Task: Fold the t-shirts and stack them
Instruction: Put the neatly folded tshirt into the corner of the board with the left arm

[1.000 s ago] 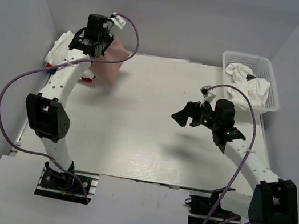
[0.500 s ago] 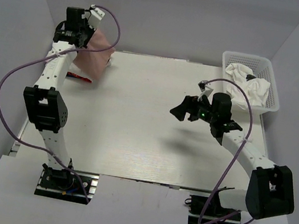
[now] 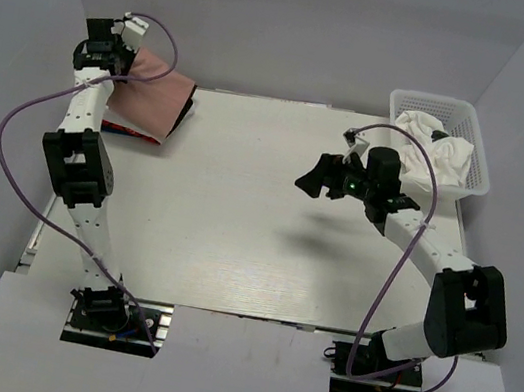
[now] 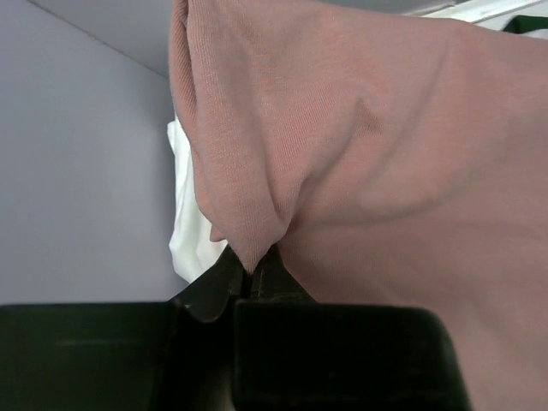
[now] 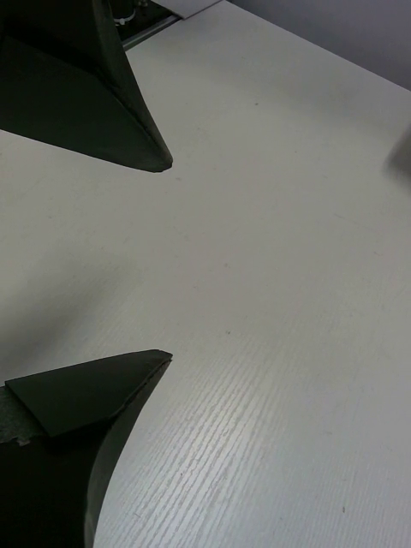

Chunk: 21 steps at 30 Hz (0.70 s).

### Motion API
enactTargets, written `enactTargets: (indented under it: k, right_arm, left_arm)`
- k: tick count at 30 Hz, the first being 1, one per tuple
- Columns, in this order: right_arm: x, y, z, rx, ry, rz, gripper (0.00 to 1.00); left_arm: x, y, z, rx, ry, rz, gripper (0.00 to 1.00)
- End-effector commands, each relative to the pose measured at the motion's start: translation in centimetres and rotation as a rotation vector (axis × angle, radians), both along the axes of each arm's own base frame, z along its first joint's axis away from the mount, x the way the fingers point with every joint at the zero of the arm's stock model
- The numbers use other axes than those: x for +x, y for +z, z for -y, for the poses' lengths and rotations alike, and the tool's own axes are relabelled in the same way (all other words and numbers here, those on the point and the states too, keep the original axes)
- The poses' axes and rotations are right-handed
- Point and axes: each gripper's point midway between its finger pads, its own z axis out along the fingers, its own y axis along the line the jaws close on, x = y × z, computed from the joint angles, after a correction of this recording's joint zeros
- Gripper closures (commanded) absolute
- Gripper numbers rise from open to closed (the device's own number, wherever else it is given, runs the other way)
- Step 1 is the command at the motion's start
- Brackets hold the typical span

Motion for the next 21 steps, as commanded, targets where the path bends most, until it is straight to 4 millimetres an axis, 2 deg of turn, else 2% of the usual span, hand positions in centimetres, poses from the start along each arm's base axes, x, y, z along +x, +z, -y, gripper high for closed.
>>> enactTargets:
  k: [1,2,3,7,8,10,12,13,15,17,18,19,21]
  right_arm:
    - [1.3,1.5,-0.4,0.014,0.000,0.018,0.10]
    - [1.4,1.2,-0.5,0.013,-0.001,0.005,0.10]
    - [1.7,1.3,-0.7,0.017,-0.002,0.002,0.10]
    - [2.2,1.4,-1.1,0.022,0.002,-0.008,0.10]
    - [2.3,1.2,-1.0,0.019,-0.001,-0.015,0.10]
    - [2.6,1.5,-1.0,0.015,-0.006,-0.010,0.10]
    - [2.7,1.3,-0.9,0.008,-0.015,-0.020,0.10]
    - [2.7,1.2,-0.9,0.005,-0.016,-0.023,0.10]
    - [2.9,1.0,-0.8,0.002,-0.024,-0.029,0.10]
    - [2.9,0.8,-0.9,-0.002,-0.019,-0.038,0.10]
    - [2.9,0.9,-1.0,-0.004,-0.015,-0.037,0.10]
    - [3.0,1.0,-1.0,-0.005,-0.014,-0.035,0.10]
    - [2.9,1.1,-1.1,0.004,-0.007,-0.039,0.10]
  left_arm:
    - [1.6,5.3,-2.0,0.023,-0.009,0.168,1.00]
    - [1.9,5.4,-1.9,0.022,-0.017,0.181,1.00]
    - [1.8,5.4,-2.7,0.023,-0.005,0.181,1.00]
    - [2.0,2.4,-4.2,-0.022,0.007,0.143,1.00]
    - [2.1,2.6,-4.2,-0.019,0.007,0.153,1.00]
    - [2.4,0.6,-5.1,-0.038,0.027,0.132,1.00]
    - [2.6,1.0,-5.6,-0.046,0.034,0.146,1.00]
    - [2.8,0.1,-5.5,-0.055,0.027,0.133,1.00]
    - [3.0,-0.3,-6.0,-0.045,0.044,0.131,1.00]
    - [2.8,-0.3,-6.3,-0.046,0.069,0.131,0.28]
    - [2.8,-0.4,-6.2,-0.054,0.073,0.132,0.00]
    - [2.8,-0.4,-6.5,-0.046,0.088,0.131,0.00]
    - [2.4,1.2,-7.1,-0.045,0.138,0.163,0.00]
